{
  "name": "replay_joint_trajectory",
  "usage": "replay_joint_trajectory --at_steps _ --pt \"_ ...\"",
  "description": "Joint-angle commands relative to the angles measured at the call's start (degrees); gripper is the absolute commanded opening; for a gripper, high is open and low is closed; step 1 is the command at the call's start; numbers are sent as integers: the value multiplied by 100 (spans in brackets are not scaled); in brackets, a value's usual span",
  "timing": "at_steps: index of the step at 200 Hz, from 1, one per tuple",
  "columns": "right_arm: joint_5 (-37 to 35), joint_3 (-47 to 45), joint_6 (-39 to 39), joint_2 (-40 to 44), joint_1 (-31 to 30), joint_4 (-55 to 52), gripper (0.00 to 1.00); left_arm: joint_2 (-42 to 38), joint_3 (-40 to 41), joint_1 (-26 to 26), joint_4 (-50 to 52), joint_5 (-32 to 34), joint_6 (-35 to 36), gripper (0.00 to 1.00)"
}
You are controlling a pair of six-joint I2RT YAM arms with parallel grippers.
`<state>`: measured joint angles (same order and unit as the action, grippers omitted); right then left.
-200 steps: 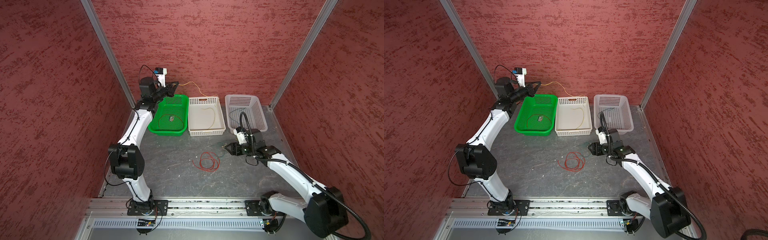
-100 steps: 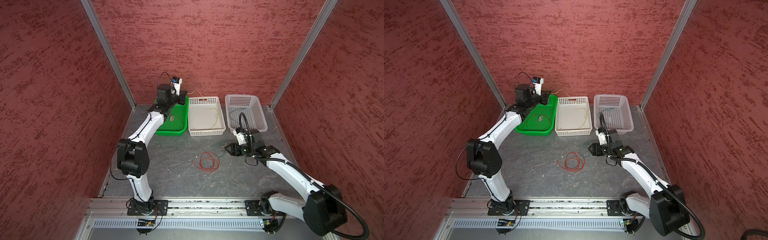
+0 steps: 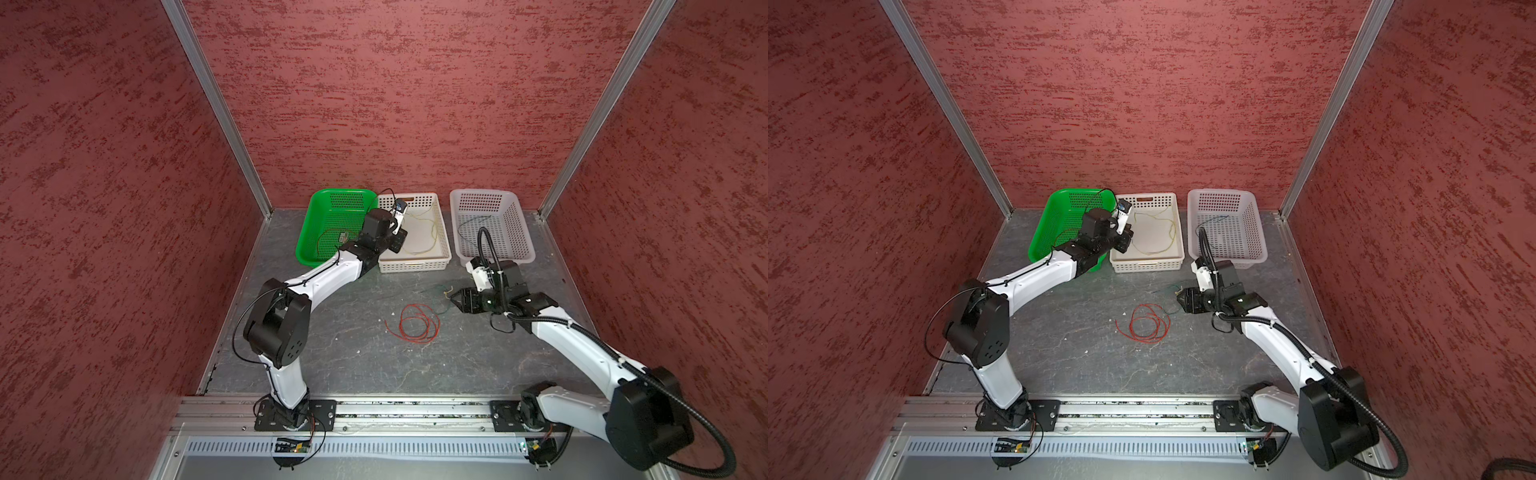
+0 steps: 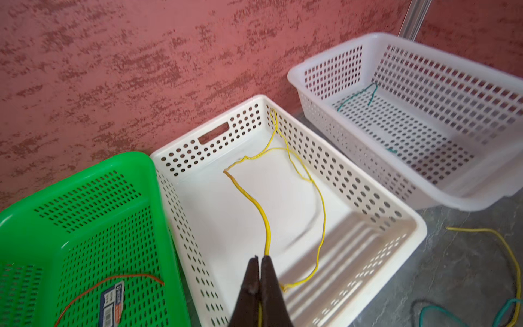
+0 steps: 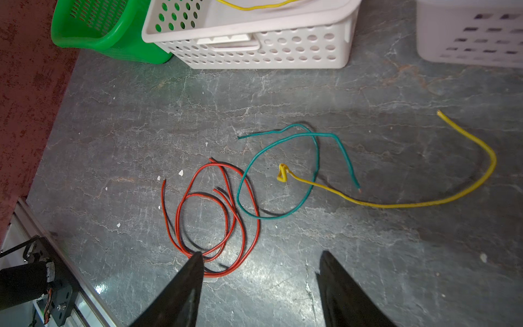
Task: Untangle and sort cables by color
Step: Place the cable into the container.
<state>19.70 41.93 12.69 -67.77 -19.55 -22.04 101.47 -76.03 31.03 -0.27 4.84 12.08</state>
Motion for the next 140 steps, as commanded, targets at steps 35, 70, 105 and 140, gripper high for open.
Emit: replay_joint_trajectory --at_steps 35,70,105,140 --pt "22 -68 5 -102 48 329 65 -123 476 420 129 735 -185 0" --pt "3 -106 6 -37 48 305 65 137 384 510 376 975 -299 0" --pt "8 -132 14 -26 48 332 65 532 -17 407 684 893 -471 0" --pt "-10 -116 39 31 48 289 65 776 -466 207 937 439 -650 29"
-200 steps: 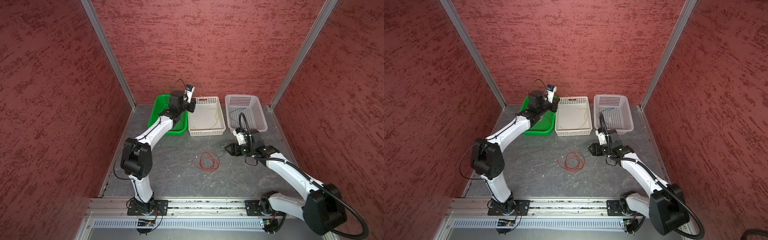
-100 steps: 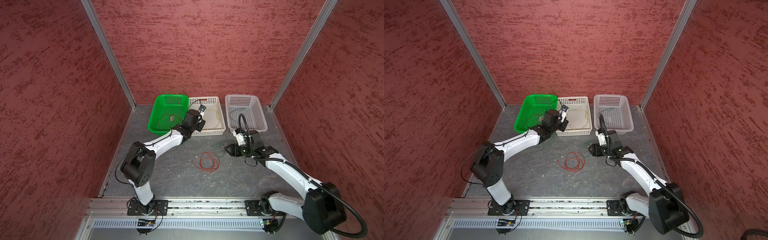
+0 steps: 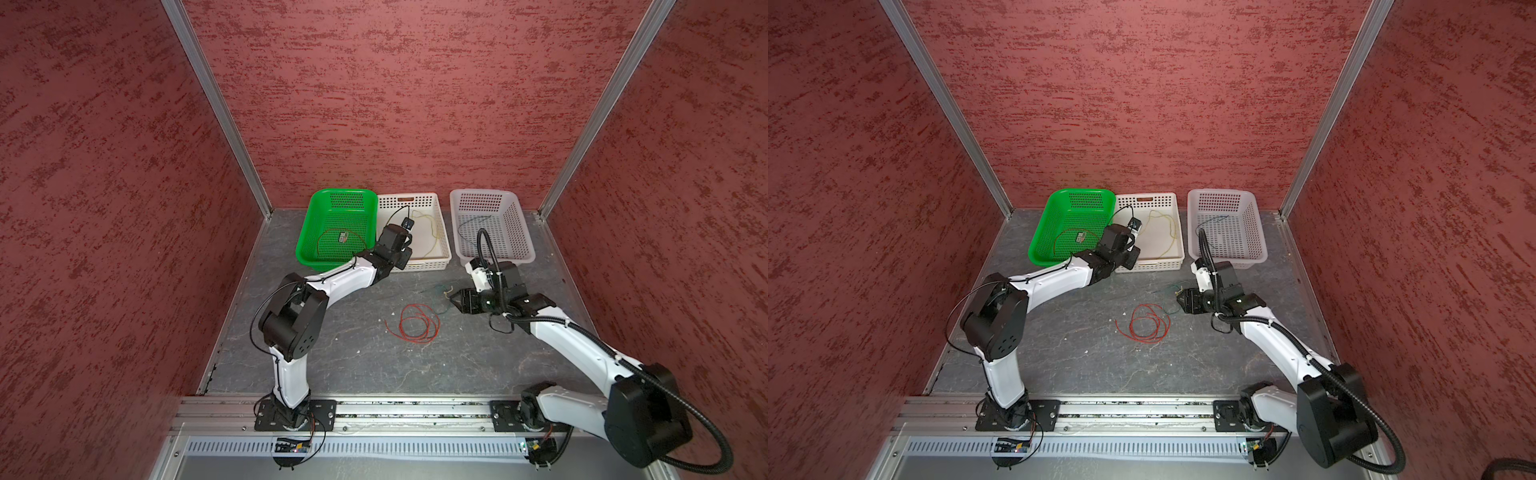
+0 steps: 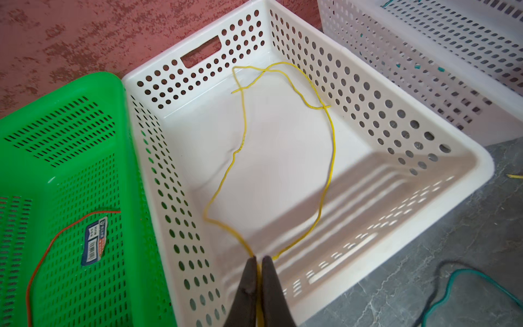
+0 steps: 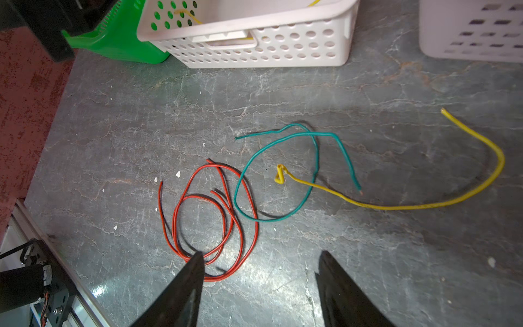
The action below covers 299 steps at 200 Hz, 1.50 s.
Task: Untangle and sort cables by color
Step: Place the cable into the container, then pick up the cable from the center of the table.
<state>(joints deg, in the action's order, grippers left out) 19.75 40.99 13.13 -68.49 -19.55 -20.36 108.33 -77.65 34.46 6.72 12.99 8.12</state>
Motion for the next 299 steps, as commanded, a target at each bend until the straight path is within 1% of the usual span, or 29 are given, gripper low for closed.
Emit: replay_joint_trajectory --at_steps 1,6,13,24,46,66,74,113,137,148,162,191,215,231,253,270,299 --pt "-15 -21 -4 105 48 120 65 91 -317 -152 240 -398 -261 31" --pt "-31 -13 -3 115 48 110 65 104 -358 -199 242 -522 -317 36" --pt "-49 -6 -3 131 48 103 65 112 -415 -275 243 -720 -396 40" --pt "-59 -4 -3 150 49 99 65 143 -521 -395 251 -1014 -513 49" --pt "-57 9 10 145 48 83 65 132 -655 -534 290 -1485 -640 62" --pt "-96 23 -4 127 43 63 65 -58 -571 -570 192 -1816 -695 70" --pt "-119 33 -10 111 42 58 65 -165 -502 -579 137 -1953 -725 72" --pt "-112 109 -29 -28 39 72 64 -872 -131 -657 -20 -2524 -840 74" --pt "-146 124 -47 -104 43 85 64 -1392 126 -677 -22 -2598 -742 76" --pt "-155 126 -58 -144 39 110 64 -1510 170 -694 24 -2599 -670 76" --pt "-130 133 -49 -207 39 175 63 -1460 25 -742 261 -2656 -626 73" --pt "-59 212 -3 -336 30 238 62 -963 -629 -778 1093 -2643 -711 67" --pt "-239 273 -16 -316 35 118 62 -847 -693 -766 1129 -2764 -837 65" --pt "-346 274 -56 -328 30 58 62 -958 -527 -761 1002 -2920 -895 65" --pt "-314 205 -56 -419 32 212 61 -1254 -120 -715 866 -3198 -876 65" --pt "-408 163 -56 -575 30 384 60 -1572 309 -653 866 -3322 -799 65" --pt "-651 116 -36 -827 28 855 56 -2209 1156 -624 830 -3453 -768 65"
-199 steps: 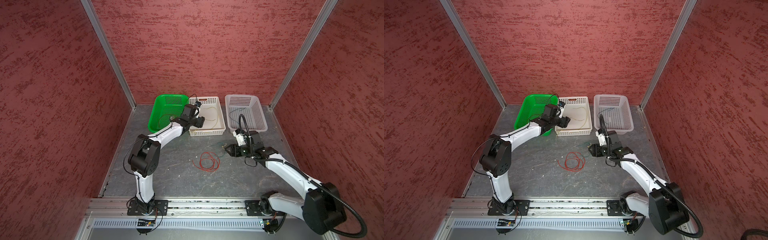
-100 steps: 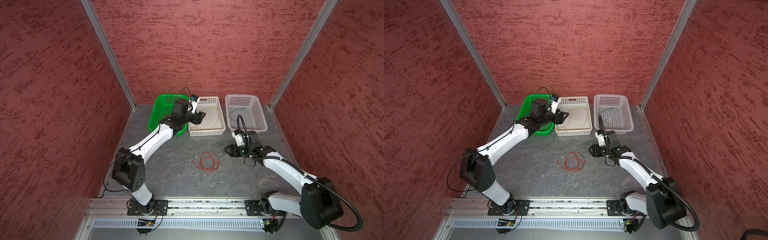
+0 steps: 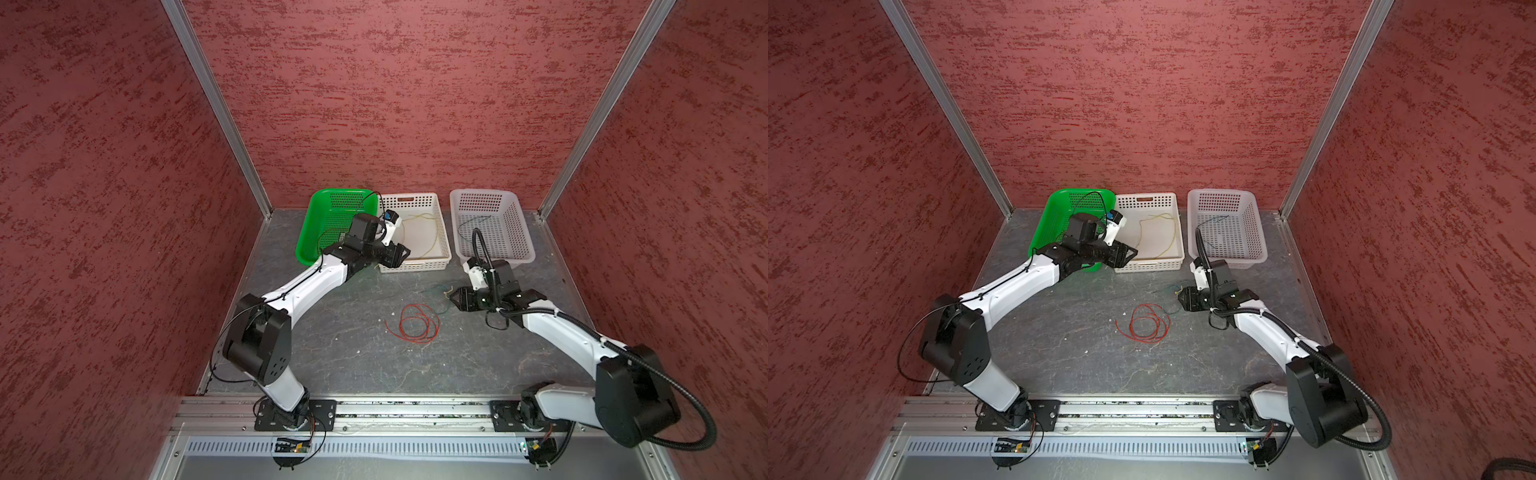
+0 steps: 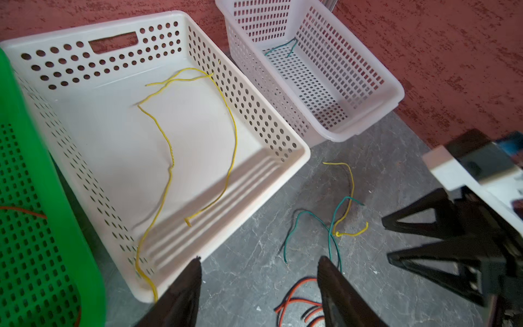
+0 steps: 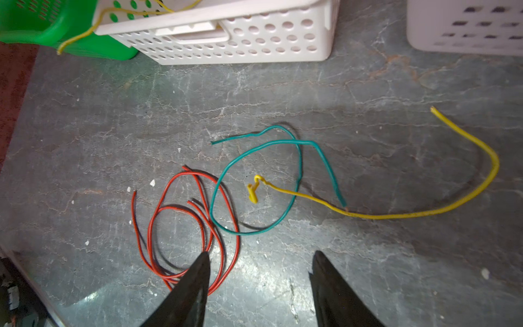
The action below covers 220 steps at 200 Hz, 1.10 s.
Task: Untangle and sort cables by color
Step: Pick up the cable from the center of the table.
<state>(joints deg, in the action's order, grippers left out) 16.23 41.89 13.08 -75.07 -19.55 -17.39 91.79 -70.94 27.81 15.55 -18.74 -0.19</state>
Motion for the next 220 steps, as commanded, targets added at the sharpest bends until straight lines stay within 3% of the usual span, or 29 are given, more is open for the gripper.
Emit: replay_joint_trajectory --at_steps 1,36,89,147,204,220 --pt "-302 28 -28 -176 34 573 55 -573 511 40 -53 -279 63 65" --pt "-308 154 224 -336 29 1107 47 -1107 1241 122 -100 -283 88 65" --pt "-164 498 305 -784 4 1168 34 -1133 1647 251 -418 -465 60 65" --pt "-175 529 353 -1107 -49 1120 27 -852 1598 491 -700 -725 48 65" --pt "-147 541 367 -1071 -84 1072 2 -444 1471 866 -988 -1003 193 65" --pt "-77 573 380 -958 -93 989 0 -208 1397 998 -1183 -1142 197 65"
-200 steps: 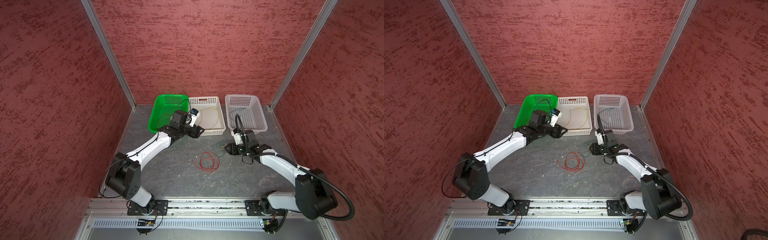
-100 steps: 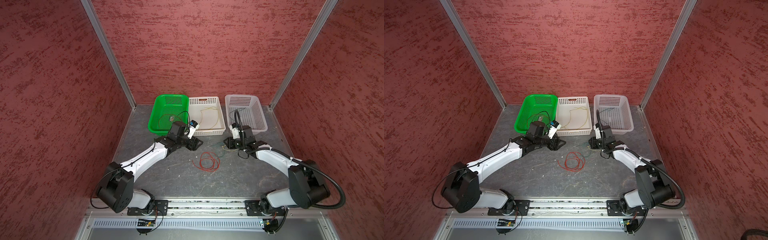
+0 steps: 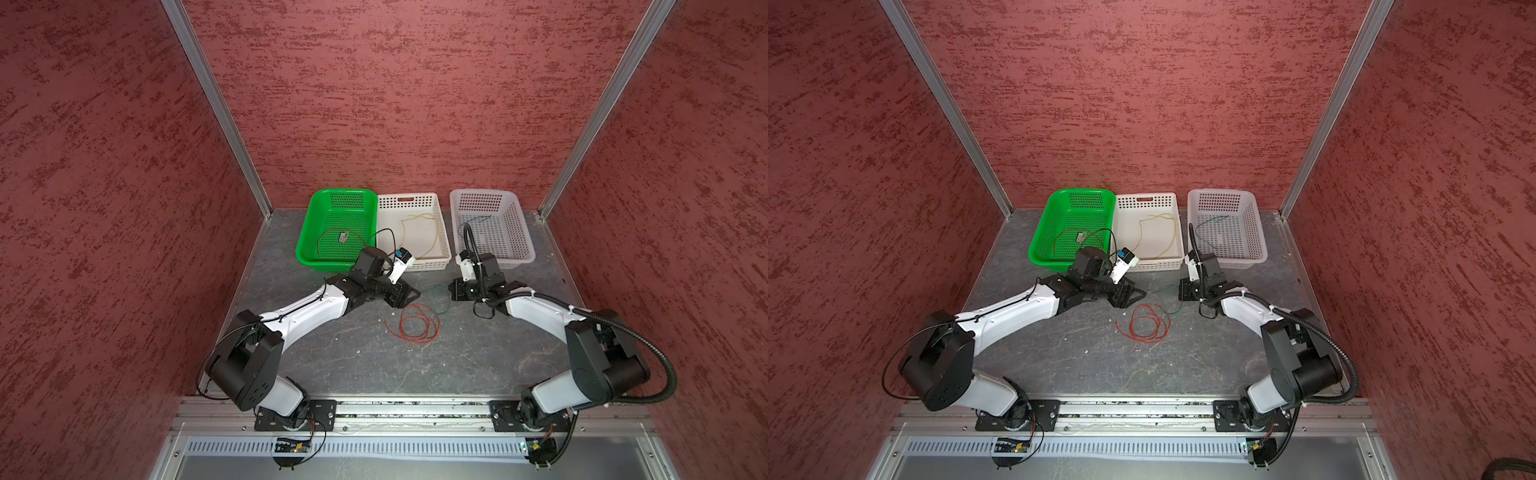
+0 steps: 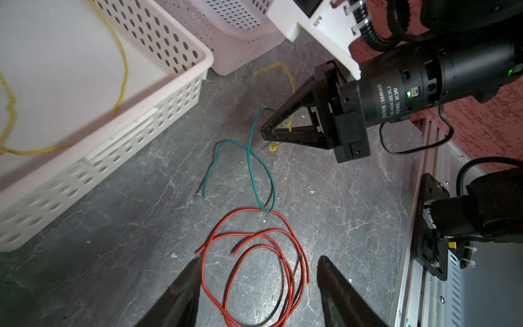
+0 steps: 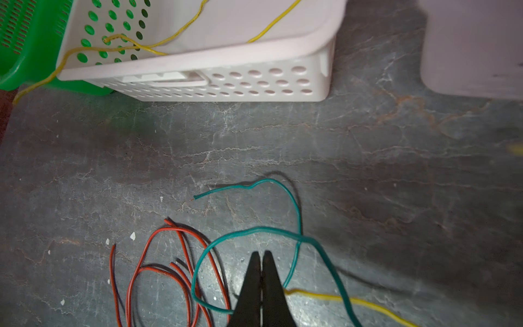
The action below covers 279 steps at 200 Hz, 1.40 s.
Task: Untangle and sort cables by color
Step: Pick up the cable from the center of the table, then place the cable in the container.
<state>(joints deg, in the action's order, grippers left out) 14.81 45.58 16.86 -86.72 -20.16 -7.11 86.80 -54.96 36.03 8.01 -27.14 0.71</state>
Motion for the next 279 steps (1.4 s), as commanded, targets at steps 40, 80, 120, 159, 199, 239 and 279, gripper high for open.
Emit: replay_joint_trajectory --at_steps 40,80,120,159,199,239,279 --pt "716 176 136 637 -40 -134 0 1066 -764 626 -754 -529 179 65" --pt "1061 98 304 1219 -40 -223 0 1686 -1026 853 -1444 -887 144 65" --pt "1443 122 519 1630 -39 -145 0 2003 -1005 919 -1973 -998 -26 64" --pt "1731 431 706 1786 -40 22 0 1965 -818 923 -2091 -936 13 60" --pt "1904 1491 629 1349 -38 -43 0 1662 -265 806 -2361 -984 0 44" --pt "2060 2719 663 535 -40 56 0 1106 517 654 -2581 -944 -81 44" --pt "2096 4261 610 -1033 -40 -100 0 165 1321 455 -2645 -911 -154 46"
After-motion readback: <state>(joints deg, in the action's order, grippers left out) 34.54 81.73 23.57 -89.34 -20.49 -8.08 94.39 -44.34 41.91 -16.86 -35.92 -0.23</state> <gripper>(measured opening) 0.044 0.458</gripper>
